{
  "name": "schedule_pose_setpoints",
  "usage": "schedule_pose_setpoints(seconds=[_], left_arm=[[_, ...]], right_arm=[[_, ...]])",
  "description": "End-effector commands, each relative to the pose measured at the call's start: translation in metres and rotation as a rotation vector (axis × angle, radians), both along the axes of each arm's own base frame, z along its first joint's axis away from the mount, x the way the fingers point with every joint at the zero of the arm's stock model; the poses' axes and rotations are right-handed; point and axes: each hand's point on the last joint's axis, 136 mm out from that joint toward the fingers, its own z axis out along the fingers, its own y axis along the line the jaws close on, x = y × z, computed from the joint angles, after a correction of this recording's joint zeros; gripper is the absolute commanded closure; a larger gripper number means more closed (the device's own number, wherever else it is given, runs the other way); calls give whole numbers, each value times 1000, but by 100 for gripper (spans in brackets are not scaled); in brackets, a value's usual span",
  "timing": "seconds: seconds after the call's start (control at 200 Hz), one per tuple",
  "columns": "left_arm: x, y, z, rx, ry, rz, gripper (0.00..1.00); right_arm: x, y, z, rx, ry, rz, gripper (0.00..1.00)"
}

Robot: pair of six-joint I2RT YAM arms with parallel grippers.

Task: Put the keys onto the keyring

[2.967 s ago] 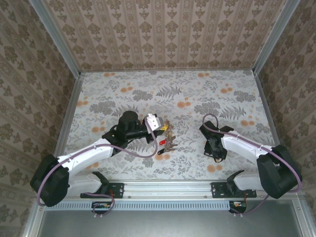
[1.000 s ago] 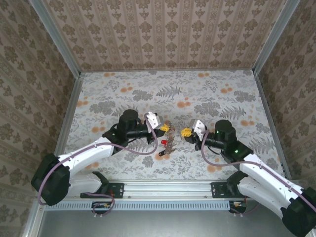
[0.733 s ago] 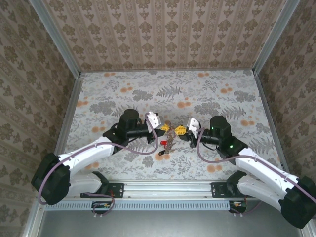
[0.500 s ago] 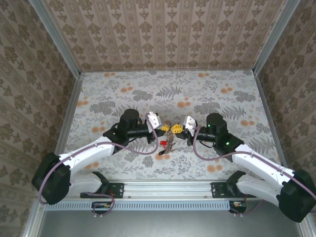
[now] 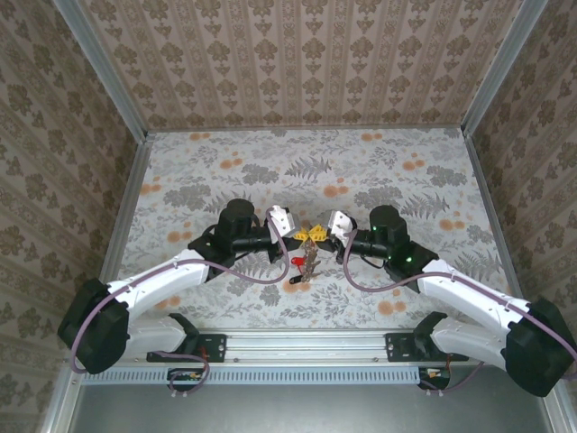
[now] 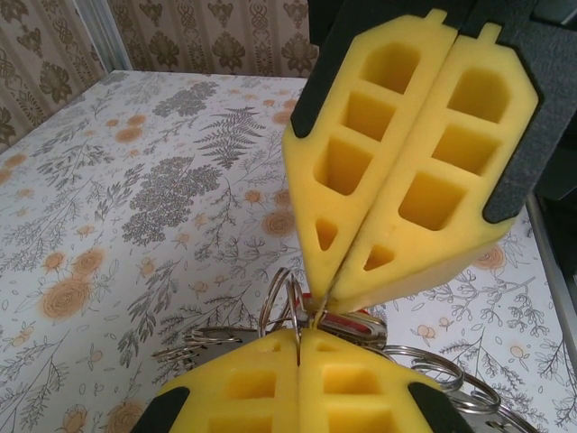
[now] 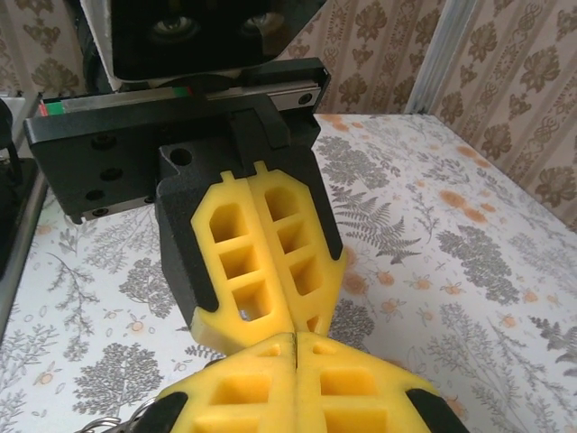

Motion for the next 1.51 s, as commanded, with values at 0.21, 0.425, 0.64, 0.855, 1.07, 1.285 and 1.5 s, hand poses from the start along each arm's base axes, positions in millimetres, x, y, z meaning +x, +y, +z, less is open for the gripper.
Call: schedule_pose_setpoints(seconds=[0.21,0.425,0.64,0.855,1.07,1.285,1.5], left_arm=[[-5,-9,35,-70,-86,-63,100],[-13,-10,39,-91,-85,-108,100],[-14,-9,38,-91,-84,-106,100],[-13,-9,37,-93,-85,-101,100],[-10,-10,37,-102,-94,-90,100],[-9,-10,35,-113,-107,-85,100],[-10,-12,35,-140,-133,-100,100]], right_arm=[[22,-5,9,-79,-115,-135,100],[29,-10,7,-101,-149,-195,100],[34,-19,8,-108,-160,-256,100],[31,-20,5,-110,-141,-252,100],[29,-20,-2,-117,-109,-244,100],[25,-13,-4,-71,-37,-219,100],[31,-15,-9,-20,51,-270,96]])
